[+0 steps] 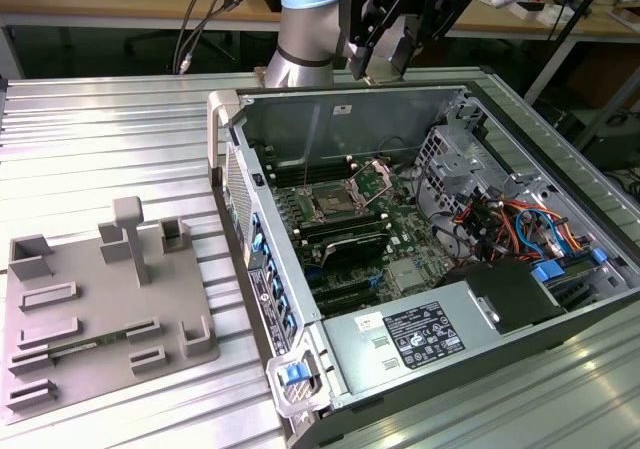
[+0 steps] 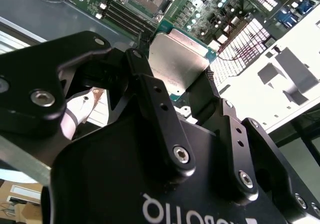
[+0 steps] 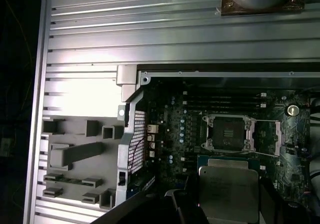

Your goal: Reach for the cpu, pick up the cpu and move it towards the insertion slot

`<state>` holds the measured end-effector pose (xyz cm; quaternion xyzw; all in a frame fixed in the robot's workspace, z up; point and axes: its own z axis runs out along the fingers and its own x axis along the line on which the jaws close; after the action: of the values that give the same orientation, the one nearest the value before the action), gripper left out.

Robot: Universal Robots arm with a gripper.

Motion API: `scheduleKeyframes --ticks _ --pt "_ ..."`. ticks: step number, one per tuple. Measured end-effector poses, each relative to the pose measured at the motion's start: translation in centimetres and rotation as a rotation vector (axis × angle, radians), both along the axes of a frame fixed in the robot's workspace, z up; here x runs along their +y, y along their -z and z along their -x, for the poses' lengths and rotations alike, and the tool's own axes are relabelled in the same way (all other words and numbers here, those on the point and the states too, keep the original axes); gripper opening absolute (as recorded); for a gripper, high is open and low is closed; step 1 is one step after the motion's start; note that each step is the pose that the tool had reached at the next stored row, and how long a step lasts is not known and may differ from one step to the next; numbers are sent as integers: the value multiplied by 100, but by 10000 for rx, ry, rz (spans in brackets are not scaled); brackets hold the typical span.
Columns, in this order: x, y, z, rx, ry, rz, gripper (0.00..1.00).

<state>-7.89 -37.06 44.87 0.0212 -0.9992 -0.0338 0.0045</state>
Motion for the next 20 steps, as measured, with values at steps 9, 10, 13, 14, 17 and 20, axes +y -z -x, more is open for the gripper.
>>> scheduleKeyframes --ticks 9,10,13,14,17,20 --pt "97 0 -56 0 1 0 55" --pt "106 0 -61 1 1 0 55" --pt "137 0 -79 0 1 1 55" --pt "152 0 -87 1 1 1 55" --pt "177 0 -102 1 1 0 55" --pt "200 0 -118 0 2 0 55"
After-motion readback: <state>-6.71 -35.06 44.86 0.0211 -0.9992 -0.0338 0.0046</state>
